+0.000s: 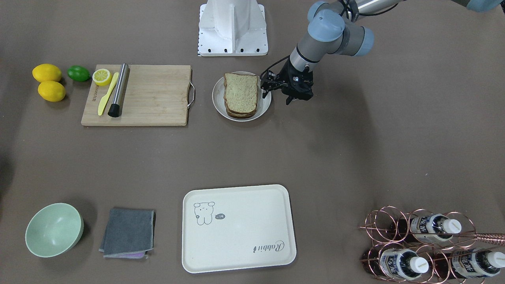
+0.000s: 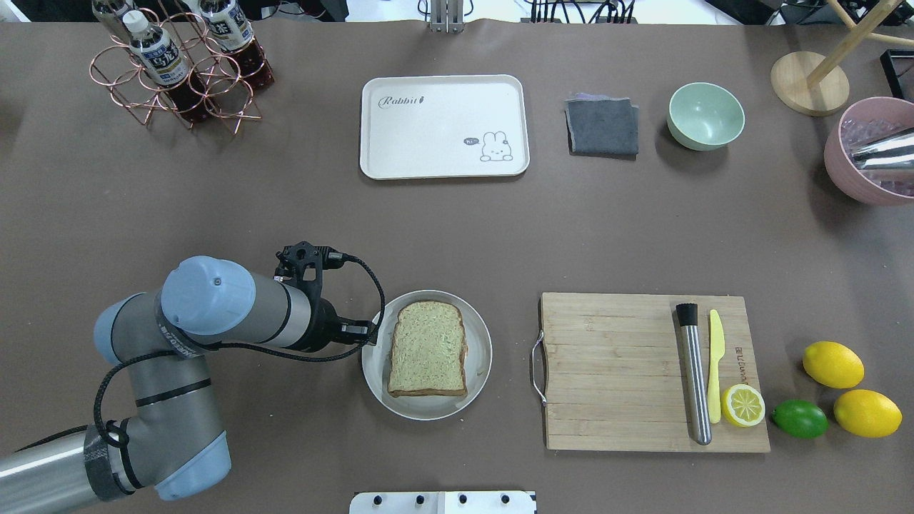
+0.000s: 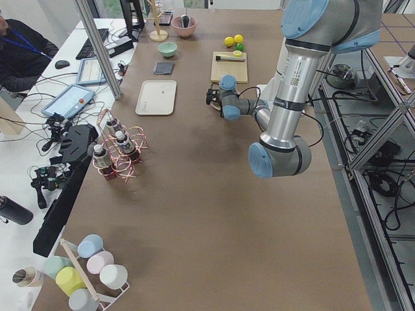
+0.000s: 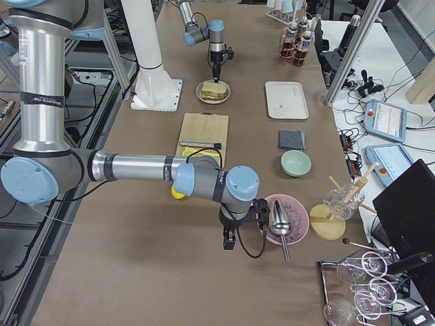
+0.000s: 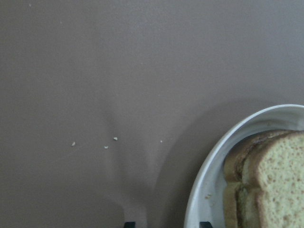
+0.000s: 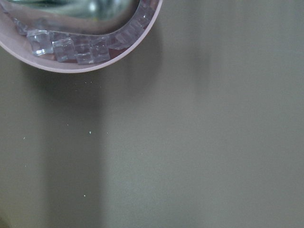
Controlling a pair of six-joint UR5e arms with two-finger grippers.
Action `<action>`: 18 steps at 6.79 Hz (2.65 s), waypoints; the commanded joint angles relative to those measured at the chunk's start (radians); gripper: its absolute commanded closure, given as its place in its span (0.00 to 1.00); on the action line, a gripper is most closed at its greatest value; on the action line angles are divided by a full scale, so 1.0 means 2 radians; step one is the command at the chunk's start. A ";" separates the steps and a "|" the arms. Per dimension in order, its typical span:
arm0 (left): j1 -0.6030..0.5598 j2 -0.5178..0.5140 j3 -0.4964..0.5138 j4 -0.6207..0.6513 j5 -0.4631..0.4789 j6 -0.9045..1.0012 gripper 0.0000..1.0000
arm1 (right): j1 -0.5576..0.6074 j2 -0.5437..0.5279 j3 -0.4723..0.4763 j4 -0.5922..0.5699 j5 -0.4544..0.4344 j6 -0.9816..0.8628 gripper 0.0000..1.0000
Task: Make sandwich and place on tray
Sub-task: 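Grasp the rim of the white plate with the left gripper, then slide the plate with the left gripper onto the white tray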
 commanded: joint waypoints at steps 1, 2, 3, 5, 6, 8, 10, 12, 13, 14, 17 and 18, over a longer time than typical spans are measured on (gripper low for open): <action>0.004 -0.003 -0.002 -0.002 0.000 0.000 0.50 | 0.000 0.000 0.000 0.000 0.000 0.001 0.00; 0.005 -0.003 -0.002 -0.002 0.000 0.000 0.63 | 0.000 0.000 0.000 0.000 0.000 0.001 0.00; 0.006 -0.001 -0.001 -0.002 0.000 0.000 0.78 | 0.000 0.000 0.000 0.000 0.000 0.000 0.00; 0.006 -0.002 -0.002 -0.002 0.000 0.000 1.00 | 0.000 -0.004 0.001 0.000 0.001 -0.001 0.00; 0.005 -0.004 -0.003 -0.002 -0.001 0.002 1.00 | 0.001 -0.004 0.002 0.001 0.001 -0.001 0.00; -0.013 -0.011 -0.003 -0.003 -0.006 0.003 1.00 | 0.001 -0.005 0.000 0.001 -0.001 0.001 0.00; -0.071 -0.030 0.016 0.001 -0.069 0.004 1.00 | 0.001 -0.007 -0.004 0.027 -0.002 0.005 0.00; -0.137 -0.098 0.115 -0.001 -0.115 0.051 1.00 | 0.001 -0.006 -0.004 0.027 -0.002 0.005 0.00; -0.177 -0.125 0.172 -0.002 -0.156 0.087 1.00 | 0.001 -0.006 -0.008 0.027 -0.002 0.005 0.00; -0.214 -0.164 0.224 -0.001 -0.186 0.113 1.00 | 0.001 -0.005 -0.012 0.027 -0.002 0.005 0.00; -0.246 -0.293 0.397 -0.002 -0.189 0.123 1.00 | 0.001 -0.003 -0.013 0.028 -0.002 0.005 0.00; -0.252 -0.316 0.435 -0.002 -0.187 0.133 1.00 | 0.001 -0.003 -0.013 0.028 -0.002 0.005 0.00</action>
